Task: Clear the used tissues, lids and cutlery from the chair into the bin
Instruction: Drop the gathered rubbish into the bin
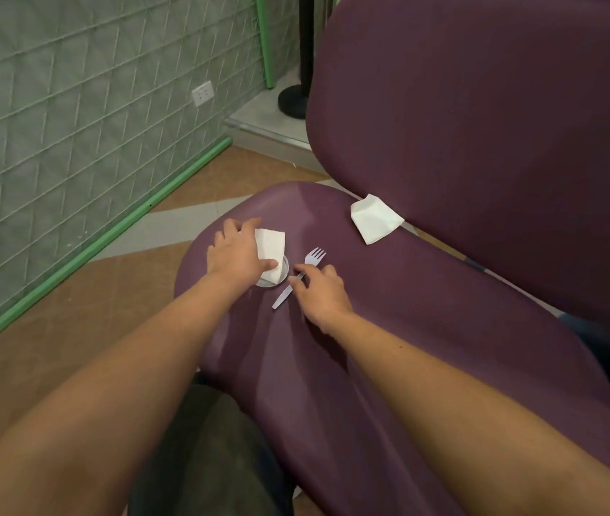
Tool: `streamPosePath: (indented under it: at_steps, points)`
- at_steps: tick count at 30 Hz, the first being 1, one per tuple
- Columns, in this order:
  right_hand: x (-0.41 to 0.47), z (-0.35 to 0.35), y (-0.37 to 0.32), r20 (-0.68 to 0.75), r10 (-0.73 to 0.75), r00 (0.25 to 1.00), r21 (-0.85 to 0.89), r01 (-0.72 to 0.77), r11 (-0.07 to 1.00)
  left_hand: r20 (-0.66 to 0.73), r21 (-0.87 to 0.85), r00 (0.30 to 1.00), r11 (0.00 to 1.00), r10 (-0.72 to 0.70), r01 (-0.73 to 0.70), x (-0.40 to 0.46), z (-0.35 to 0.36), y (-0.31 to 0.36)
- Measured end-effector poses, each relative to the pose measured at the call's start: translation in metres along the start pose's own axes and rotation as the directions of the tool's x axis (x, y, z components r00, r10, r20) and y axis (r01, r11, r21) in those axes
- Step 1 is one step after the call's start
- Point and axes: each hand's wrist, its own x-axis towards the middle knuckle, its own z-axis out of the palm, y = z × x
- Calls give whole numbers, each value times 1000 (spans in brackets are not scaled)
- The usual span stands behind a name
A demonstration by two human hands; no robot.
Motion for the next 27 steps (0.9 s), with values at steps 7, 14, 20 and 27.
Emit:
streamPosePath:
  at_steps: [7, 14, 20, 27]
  points:
    - [7, -9, 0, -61, 162, 985, 92, -156, 984, -22, -78, 998, 996, -56, 54, -7, -3, 4]
    - [1, -22, 14, -29, 337, 941, 292, -314, 903, -67, -58, 998, 998, 8, -12, -20, -9, 10]
    - [-40, -48, 38, -22, 379, 925, 478, -323, 817, -58, -84, 998, 996, 34, -39, -40, -21, 24]
    - [-100, -98, 82, -97, 398, 912, 676, -233, 699, 26, -252, 992, 961, 125, -114, -80, -14, 91]
